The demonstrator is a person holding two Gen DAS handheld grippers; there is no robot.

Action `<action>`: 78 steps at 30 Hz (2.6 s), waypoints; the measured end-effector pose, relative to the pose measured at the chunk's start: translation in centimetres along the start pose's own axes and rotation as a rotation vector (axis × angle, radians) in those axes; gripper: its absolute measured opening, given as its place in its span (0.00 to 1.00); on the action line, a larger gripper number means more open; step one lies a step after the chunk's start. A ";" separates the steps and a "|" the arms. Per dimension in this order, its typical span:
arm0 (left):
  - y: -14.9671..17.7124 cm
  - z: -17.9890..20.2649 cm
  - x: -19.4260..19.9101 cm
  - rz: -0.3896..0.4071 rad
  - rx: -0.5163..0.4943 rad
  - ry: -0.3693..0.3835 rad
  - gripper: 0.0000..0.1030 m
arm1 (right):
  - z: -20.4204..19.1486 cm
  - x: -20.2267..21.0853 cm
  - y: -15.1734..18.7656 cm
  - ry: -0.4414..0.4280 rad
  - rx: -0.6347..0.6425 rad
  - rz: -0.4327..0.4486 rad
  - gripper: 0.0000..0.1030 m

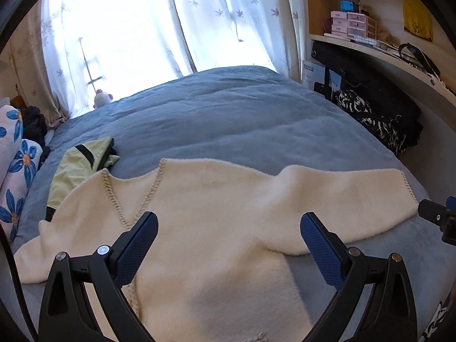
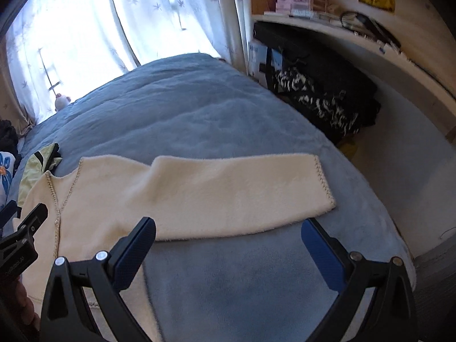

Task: Fold large clothes
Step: 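Move the right tool to the cardigan sleeve cuff and grasp it, then lift the sleeve with the right tool and fold it across the cardigan front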

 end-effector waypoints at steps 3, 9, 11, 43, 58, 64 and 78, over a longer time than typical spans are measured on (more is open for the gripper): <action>0.6 1.6 -4.4 -0.075 0.012 -0.005 0.94 | 2.8 -3.9 0.8 -0.050 -0.093 -0.068 0.99; 2.2 2.7 -10.8 -0.138 0.048 -0.042 0.88 | 8.2 -10.4 3.0 -0.171 -0.369 -0.152 0.92; 2.4 2.9 -12.1 -0.140 0.045 -0.046 0.86 | 9.6 -12.2 3.8 -0.197 -0.456 -0.162 0.92; 1.9 -4.3 -8.8 -0.080 0.072 0.020 0.86 | -5.9 -2.4 -6.3 -0.283 -0.061 0.219 0.08; 5.8 -21.5 -3.4 -0.084 0.240 -0.079 0.86 | -29.1 -9.9 6.3 -0.280 0.417 -0.055 0.17; 6.0 -22.8 -2.0 -0.057 0.253 -0.069 0.86 | -29.7 -9.5 8.5 -0.227 0.486 -0.054 0.40; 7.8 -20.7 -3.7 -0.166 0.251 0.008 0.86 | -28.9 -5.0 9.2 -0.252 0.424 -0.058 0.49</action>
Point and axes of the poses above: each gripper's, at about its wrist camera, not at the fingertips, and x roughly against the way its jaws point, z to its right, y to its underside, the point moved 7 cm from there along -x, roughly the way its jaws point, and after that the axes turned 11 degrees about x, right-handed, at the moved point
